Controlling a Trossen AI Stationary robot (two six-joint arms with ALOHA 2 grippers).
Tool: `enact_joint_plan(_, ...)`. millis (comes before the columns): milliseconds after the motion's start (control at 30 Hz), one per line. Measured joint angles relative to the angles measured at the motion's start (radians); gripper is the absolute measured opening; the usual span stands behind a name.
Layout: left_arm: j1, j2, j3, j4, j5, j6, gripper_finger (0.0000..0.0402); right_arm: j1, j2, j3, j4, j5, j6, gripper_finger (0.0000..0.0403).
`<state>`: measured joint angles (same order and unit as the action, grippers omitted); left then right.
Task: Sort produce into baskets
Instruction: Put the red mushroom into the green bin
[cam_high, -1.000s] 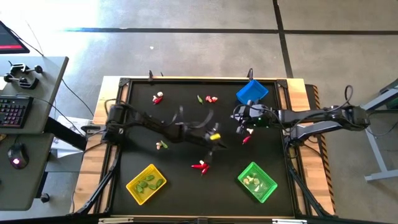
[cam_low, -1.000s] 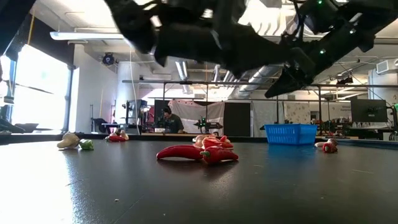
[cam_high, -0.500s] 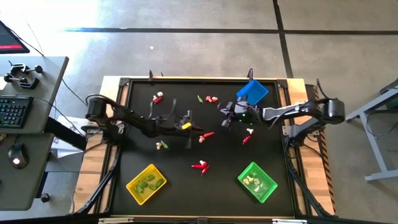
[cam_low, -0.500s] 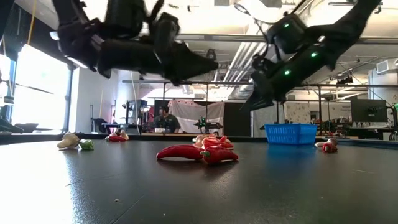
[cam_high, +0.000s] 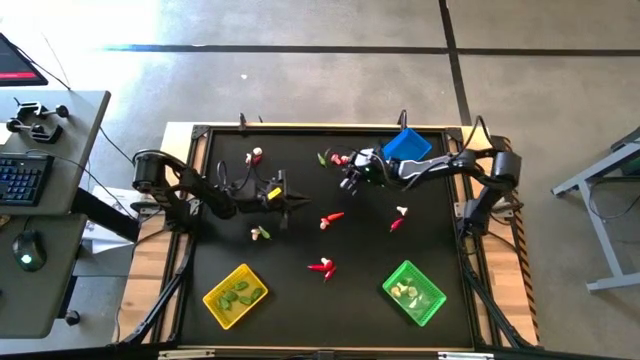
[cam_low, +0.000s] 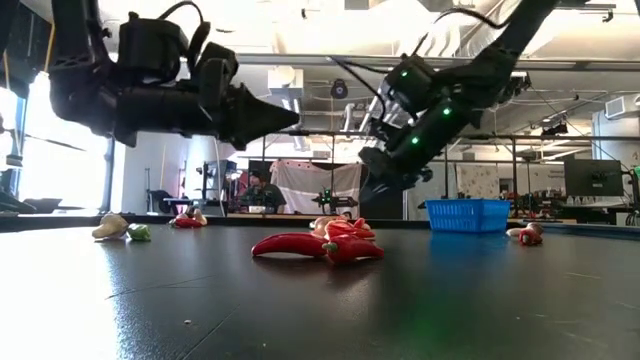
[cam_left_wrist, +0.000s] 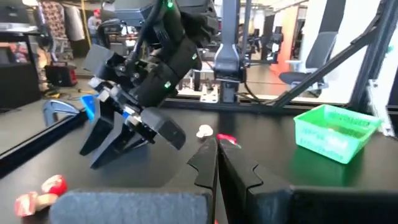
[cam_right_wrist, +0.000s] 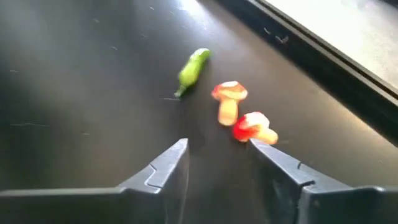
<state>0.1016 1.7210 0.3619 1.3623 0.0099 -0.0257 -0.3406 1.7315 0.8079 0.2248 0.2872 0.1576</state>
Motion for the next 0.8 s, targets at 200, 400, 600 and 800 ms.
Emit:
enact_joint_plan(200,0.021,0.0,-0.023,-0.003,0.003,0.0,0.0,-0.042,0.038,0.06,-0.03,0.0,-0.001,0.0172)
enact_joint_plan(400,0.023,0.0,-0.023,-0.016,0.003,0.012,0.0,-0.076,0.038,0.072,-0.057,-0.002,0.015,0.0172)
enact_joint_plan(600,0.023,0.0,-0.023,-0.068,0.004,0.036,0.0,-0.098,0.038,0.071,-0.064,-0.011,0.068,0.0172)
enact_joint_plan(800,0.023,0.0,-0.023,-0.139,0.004,0.037,0.0,-0.125,0.038,0.071,-0.064,-0.07,0.127,0.0172)
